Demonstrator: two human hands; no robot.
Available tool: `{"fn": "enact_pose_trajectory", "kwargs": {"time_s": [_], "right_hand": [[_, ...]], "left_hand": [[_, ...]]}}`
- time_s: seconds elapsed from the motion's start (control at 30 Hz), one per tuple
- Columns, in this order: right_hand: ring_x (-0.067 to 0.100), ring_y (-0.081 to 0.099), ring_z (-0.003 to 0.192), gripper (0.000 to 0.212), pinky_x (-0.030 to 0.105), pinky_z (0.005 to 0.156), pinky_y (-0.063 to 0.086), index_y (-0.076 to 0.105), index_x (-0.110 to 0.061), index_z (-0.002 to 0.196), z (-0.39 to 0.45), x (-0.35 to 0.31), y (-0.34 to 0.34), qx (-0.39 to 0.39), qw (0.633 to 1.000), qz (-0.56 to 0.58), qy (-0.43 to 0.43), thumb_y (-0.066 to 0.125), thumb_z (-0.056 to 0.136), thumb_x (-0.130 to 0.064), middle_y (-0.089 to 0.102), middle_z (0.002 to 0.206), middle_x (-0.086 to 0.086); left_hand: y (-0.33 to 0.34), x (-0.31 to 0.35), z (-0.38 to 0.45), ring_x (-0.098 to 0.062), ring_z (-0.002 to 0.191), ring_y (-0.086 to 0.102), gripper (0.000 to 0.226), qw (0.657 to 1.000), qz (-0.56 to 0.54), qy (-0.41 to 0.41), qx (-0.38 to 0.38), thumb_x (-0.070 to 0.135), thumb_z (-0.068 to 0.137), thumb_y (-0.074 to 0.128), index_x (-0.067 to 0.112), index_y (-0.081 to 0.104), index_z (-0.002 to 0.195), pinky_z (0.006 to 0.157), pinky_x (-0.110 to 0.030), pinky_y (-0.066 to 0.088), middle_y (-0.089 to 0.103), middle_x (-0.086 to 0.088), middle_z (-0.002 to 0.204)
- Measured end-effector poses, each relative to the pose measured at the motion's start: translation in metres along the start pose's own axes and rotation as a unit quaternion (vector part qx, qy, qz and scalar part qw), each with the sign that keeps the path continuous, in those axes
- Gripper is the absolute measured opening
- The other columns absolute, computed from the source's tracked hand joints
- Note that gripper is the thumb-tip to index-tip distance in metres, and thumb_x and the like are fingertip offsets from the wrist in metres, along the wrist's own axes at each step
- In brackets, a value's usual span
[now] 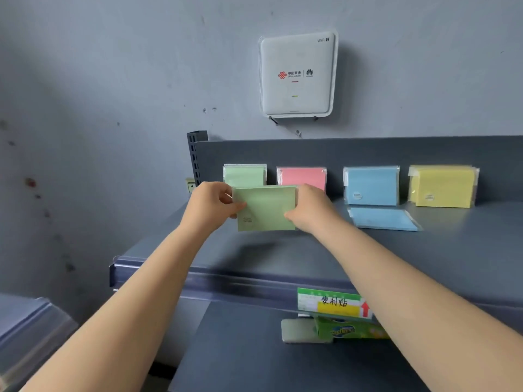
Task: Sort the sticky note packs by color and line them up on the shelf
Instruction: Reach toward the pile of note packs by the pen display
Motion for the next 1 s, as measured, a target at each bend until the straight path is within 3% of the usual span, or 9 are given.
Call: {"fn": "enact_pose_trajectory", "kwargs": {"time_s": [0.13,0.27,0.4,0.57,0.73,0.9,1.0], "right_hand": [[0.026,0.051,0.077,0.008,0.025,0.057,0.036,0.053,-0.006,0.083,0.042,-0.017,0.017,0.010,0.999,-0.041,0.011,0.060,0.080,-0.006,0.052,0.083,0.006],[0.024,0.048,0.071,0.033,0.025,0.043,0.025,0.034,-0.012,0.062,0.075,-0.027,0.033,0.019,0.996,-0.081,0.037,0.061,0.080,-0.007,0.040,0.067,0.000],[0.020,0.045,0.054,0.032,0.024,0.041,0.027,0.037,-0.011,0.059,0.101,-0.031,0.051,0.004,0.993,-0.101,0.064,0.063,0.075,-0.003,0.042,0.061,0.002],[0.025,0.042,0.065,0.033,0.022,0.042,0.021,0.031,-0.014,0.058,0.126,-0.039,0.061,0.014,0.987,-0.139,0.075,0.054,0.077,-0.001,0.035,0.062,0.001],[0.015,0.038,0.051,0.024,0.020,0.043,0.023,0.038,-0.013,0.060,0.139,-0.039,0.067,0.013,0.982,-0.176,0.073,0.053,0.074,0.001,0.044,0.066,0.001],[0.015,0.042,0.055,0.021,0.020,0.044,0.026,0.041,-0.015,0.063,0.145,-0.037,0.064,-0.003,0.977,-0.207,0.056,0.056,0.075,-0.006,0.045,0.067,-0.002],[0.023,0.049,0.068,0.028,0.021,0.044,0.026,0.039,-0.016,0.061,0.143,-0.036,0.056,-0.007,0.980,-0.197,0.030,0.061,0.077,-0.018,0.044,0.067,-0.002]], "left_hand": [[-0.009,-0.020,0.047,-0.006,0.054,0.064,0.006,1.000,0.017,-0.002,-0.026,0.008,0.081,0.067,0.007,0.067,0.086,0.066,-0.036,0.056,0.072,-0.009,0.081],[-0.010,-0.040,0.088,-0.020,0.065,0.067,0.010,0.998,0.036,-0.008,-0.044,0.007,0.080,0.065,0.002,0.068,0.088,0.065,-0.034,0.055,0.073,-0.013,0.083],[-0.006,-0.060,0.123,-0.023,0.070,0.069,0.011,0.996,0.060,-0.009,-0.061,0.007,0.077,0.065,0.000,0.068,0.086,0.068,-0.034,0.056,0.073,-0.013,0.081],[-0.003,-0.076,0.151,-0.028,0.068,0.059,0.012,0.987,0.147,0.015,-0.068,0.006,0.075,0.060,-0.002,0.065,0.082,0.060,-0.032,0.048,0.070,-0.017,0.082],[0.003,-0.084,0.165,-0.031,0.089,0.065,0.012,0.973,0.214,0.025,-0.088,0.013,0.077,0.064,0.007,0.063,0.088,0.073,-0.036,0.053,0.068,-0.011,0.093],[0.009,-0.085,0.168,-0.029,0.092,0.062,0.020,0.958,0.269,0.023,-0.094,0.019,0.077,0.065,0.010,0.060,0.094,0.068,-0.033,0.048,0.065,-0.007,0.100],[0.008,-0.082,0.165,-0.028,0.086,0.056,0.025,0.943,0.322,0.003,-0.081,0.022,0.079,0.064,0.010,0.054,0.099,0.064,-0.030,0.041,0.060,-0.008,0.105]]}}
Point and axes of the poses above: each hand's wrist, its own z-axis towards the middle knuckle, its own y-axis out of the palm, x = y × z, the point moved 4 cm from there along z, towards the middle knuckle
